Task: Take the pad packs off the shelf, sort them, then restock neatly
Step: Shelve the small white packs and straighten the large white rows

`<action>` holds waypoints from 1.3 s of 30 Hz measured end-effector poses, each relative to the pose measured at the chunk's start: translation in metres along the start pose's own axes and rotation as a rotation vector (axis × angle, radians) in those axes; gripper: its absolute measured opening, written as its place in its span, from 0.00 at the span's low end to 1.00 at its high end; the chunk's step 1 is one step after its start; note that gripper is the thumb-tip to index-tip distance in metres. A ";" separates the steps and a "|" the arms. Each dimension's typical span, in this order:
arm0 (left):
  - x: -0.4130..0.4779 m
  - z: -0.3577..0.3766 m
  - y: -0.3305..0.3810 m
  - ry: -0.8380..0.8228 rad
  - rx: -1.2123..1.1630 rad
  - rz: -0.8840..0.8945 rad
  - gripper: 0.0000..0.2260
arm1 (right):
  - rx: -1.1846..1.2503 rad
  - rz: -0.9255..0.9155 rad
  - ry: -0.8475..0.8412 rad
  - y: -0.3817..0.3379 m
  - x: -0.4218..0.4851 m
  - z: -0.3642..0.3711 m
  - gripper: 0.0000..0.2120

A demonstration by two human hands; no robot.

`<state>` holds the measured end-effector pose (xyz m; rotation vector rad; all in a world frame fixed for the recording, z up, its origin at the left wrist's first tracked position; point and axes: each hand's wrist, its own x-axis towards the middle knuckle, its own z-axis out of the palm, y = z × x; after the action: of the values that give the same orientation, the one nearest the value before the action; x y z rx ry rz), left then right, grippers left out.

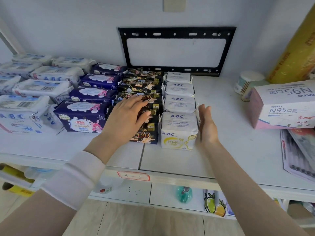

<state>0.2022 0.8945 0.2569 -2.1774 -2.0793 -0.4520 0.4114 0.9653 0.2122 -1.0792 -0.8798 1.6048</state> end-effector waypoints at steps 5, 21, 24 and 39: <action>0.041 -0.004 -0.021 -0.087 0.028 -0.013 0.24 | -0.267 -0.108 0.156 -0.015 0.030 -0.014 0.26; 0.133 0.013 -0.057 -0.231 -0.029 -0.074 0.26 | -0.295 0.010 0.013 -0.042 0.112 0.013 0.33; 0.146 0.014 -0.064 -0.252 0.028 0.008 0.25 | -0.287 -0.033 -0.047 -0.044 0.123 0.015 0.21; 0.165 0.040 -0.070 -0.377 0.060 -0.036 0.25 | -0.081 -0.112 -0.221 -0.032 0.164 0.028 0.24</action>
<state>0.1430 1.0683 0.2553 -2.3396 -2.2770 0.0243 0.3741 1.1306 0.2124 -0.9016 -1.1409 1.6266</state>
